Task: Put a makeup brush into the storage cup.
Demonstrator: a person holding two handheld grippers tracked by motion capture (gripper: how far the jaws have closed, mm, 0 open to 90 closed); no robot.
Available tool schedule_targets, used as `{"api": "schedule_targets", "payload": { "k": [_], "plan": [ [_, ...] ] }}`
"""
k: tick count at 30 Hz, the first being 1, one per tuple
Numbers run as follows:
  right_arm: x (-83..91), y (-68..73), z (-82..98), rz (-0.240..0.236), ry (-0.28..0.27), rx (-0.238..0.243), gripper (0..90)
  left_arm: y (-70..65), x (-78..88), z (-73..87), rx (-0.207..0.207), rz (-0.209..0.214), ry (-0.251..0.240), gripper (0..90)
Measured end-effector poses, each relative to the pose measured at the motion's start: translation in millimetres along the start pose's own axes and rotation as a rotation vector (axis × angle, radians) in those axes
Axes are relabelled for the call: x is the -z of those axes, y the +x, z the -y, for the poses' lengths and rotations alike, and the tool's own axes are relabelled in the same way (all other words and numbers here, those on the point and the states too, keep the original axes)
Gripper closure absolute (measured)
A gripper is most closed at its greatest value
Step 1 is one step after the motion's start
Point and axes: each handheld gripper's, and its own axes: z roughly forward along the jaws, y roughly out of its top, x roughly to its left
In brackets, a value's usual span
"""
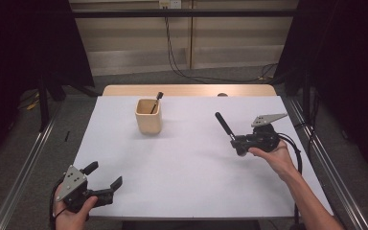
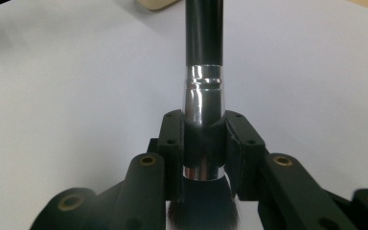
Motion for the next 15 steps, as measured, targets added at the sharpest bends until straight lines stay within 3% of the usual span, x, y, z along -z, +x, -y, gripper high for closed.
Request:
{"api": "schedule_targets", "payload": {
  "k": [15],
  "plan": [
    [0.6, 22.0, 0.7, -0.082, -0.001, 0.056, 71.1, -6.0, -1.6, -2.1, -0.002, 0.025, -0.010, 3.2]
  ]
}}
